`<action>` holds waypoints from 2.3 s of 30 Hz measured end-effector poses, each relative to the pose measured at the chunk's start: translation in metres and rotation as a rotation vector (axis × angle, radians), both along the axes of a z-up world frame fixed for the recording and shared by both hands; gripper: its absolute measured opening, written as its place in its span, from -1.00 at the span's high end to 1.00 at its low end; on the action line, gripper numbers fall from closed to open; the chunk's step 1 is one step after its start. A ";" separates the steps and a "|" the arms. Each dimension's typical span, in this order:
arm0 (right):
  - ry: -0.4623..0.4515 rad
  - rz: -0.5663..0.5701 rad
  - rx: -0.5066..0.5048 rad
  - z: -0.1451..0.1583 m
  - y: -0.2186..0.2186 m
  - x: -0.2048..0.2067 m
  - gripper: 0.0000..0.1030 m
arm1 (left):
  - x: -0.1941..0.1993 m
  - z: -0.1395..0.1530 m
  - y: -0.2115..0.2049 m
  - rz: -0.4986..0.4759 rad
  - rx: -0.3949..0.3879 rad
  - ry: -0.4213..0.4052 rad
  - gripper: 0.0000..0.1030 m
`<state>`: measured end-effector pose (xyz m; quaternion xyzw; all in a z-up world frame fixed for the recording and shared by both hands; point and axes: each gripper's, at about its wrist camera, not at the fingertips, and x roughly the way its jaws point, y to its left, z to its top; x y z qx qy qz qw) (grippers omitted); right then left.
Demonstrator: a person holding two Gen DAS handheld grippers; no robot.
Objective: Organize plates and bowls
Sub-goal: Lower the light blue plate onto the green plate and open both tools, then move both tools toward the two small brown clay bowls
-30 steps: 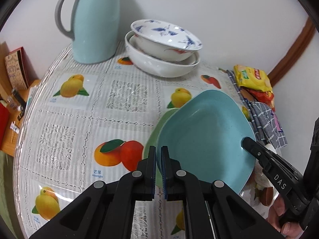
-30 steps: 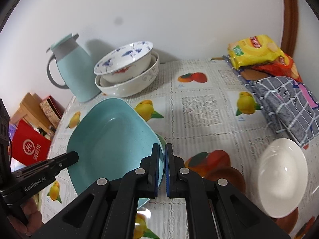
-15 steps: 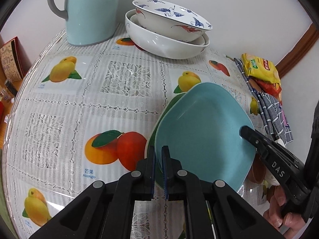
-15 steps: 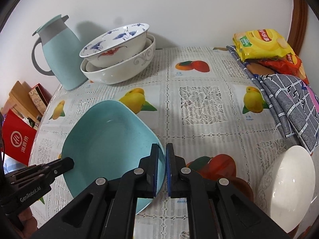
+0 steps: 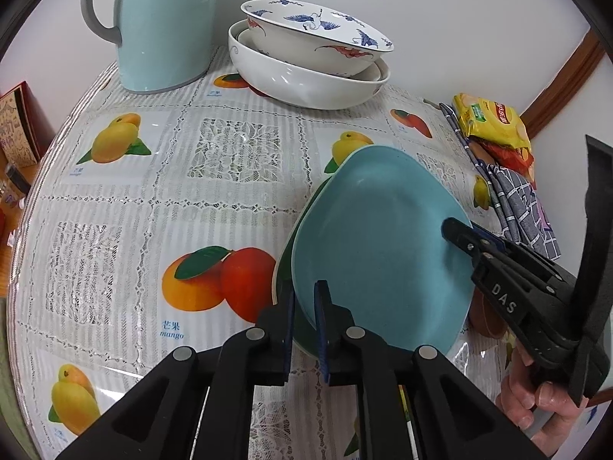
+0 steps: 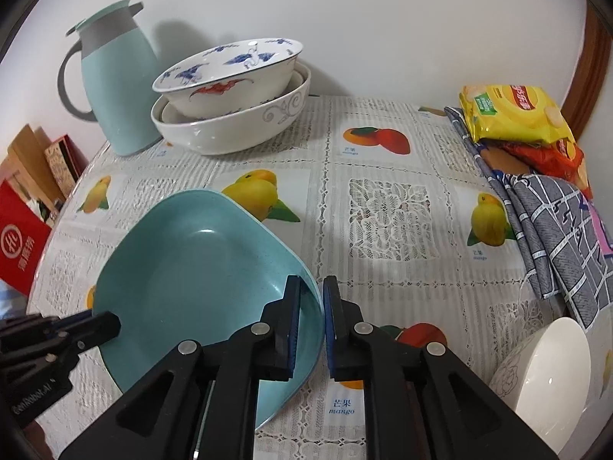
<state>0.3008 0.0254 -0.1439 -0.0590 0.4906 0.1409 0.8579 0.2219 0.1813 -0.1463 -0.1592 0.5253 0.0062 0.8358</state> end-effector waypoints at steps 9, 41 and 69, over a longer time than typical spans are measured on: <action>0.016 0.012 -0.004 -0.002 0.003 -0.003 0.71 | -0.012 0.007 -0.004 -0.022 0.032 -0.001 0.72; -0.146 -0.126 0.055 0.068 -0.072 -0.098 -0.17 | -0.072 0.067 -0.041 -0.047 0.084 -0.088 0.30; -0.124 -0.376 0.098 0.067 -0.250 -0.206 -0.26 | -0.105 0.075 -0.172 -0.174 0.166 -0.176 0.30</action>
